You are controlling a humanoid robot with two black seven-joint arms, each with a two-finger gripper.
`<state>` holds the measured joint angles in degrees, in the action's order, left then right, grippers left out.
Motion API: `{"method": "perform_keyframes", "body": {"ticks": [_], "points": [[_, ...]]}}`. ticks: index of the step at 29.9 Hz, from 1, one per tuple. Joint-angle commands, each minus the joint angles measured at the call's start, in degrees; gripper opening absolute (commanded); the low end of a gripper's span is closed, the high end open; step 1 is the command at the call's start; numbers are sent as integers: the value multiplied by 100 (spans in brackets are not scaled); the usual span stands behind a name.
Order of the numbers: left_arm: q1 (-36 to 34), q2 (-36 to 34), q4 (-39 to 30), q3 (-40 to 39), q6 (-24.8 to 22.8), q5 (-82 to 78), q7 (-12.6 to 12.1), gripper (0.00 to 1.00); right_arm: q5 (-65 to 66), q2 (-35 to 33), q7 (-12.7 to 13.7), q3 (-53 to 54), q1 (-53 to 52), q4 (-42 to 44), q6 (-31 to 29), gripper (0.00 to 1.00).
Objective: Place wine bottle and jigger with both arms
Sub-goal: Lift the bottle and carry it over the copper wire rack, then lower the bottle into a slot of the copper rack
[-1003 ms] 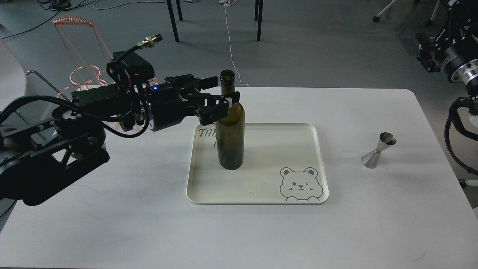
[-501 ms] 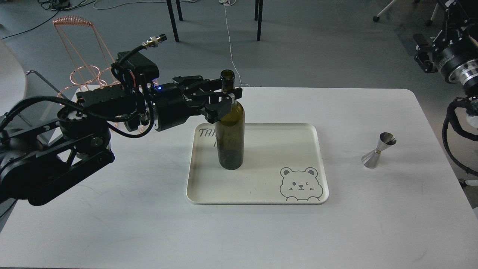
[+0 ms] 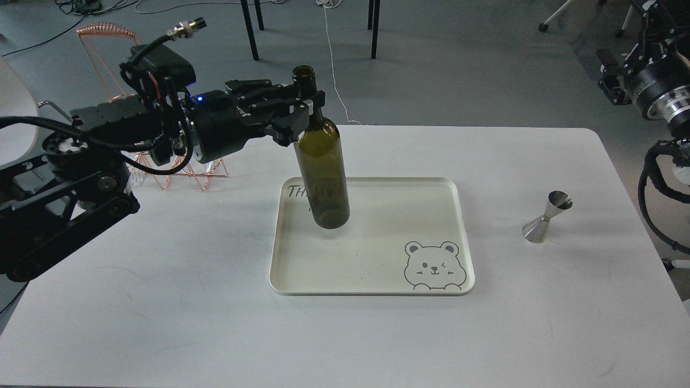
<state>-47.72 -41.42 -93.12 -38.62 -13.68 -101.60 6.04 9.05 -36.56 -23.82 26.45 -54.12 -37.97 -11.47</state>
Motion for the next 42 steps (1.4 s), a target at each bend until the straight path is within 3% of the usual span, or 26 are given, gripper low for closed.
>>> {"method": "perform_keyframes", "body": {"ticks": [1, 9, 13, 19, 42], "points": [[-202, -523, 66, -198, -38, 376, 46, 12, 0, -1, 0, 1, -11, -9, 5, 98], [-580, -1350, 882, -137, -12, 659, 301, 12, 0, 17, 0, 1, -11, -26, 31, 97], [-668, -1368, 1506, -128, 14, 597, 521, 12, 0, 26, 0, -8, -20, -35, 49, 97], [-835, -1368, 2157, -101, 14, 597, 548, 12, 0, 17, 0, -17, -46, -18, 49, 98], [-756, -1298, 2483, 276, 172, 650, 600, 12, 0, 17, 0, -8, -38, 0, 31, 98]]}}
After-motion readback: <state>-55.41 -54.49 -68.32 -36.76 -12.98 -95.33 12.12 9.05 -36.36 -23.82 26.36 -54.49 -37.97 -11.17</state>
